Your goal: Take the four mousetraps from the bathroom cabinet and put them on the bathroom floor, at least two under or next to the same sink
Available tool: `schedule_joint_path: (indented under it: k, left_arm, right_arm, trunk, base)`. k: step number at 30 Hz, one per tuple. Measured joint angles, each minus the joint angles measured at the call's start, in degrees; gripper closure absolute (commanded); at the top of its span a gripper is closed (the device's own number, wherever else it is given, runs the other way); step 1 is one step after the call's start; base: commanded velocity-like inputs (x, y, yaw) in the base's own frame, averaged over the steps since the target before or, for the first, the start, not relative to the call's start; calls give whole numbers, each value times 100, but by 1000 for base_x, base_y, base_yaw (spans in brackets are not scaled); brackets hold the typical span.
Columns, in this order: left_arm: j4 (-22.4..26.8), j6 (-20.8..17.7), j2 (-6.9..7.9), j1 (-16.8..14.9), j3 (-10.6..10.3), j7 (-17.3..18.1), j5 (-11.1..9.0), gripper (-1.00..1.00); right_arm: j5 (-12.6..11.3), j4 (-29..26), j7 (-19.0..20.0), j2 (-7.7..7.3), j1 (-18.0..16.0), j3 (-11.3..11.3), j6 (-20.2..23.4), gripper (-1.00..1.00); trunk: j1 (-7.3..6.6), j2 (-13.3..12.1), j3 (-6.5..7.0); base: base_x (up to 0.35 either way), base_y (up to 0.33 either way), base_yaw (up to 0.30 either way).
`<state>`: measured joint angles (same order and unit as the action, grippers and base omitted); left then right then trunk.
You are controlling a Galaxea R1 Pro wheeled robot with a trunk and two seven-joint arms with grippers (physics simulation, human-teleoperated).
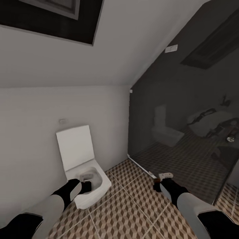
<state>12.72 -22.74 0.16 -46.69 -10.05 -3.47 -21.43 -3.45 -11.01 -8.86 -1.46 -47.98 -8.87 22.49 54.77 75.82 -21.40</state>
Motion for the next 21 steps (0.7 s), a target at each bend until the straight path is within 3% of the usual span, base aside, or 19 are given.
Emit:
schedule_joint_path:
  k: [21]
  left_arm:
    - [-7,0,0,-2,3,0,0,100]
  right_arm:
    - [-5,0,0,-9,0,0,0,100]
  trunk:
    - [0,0,0]
  base:
    - [0,0,277]
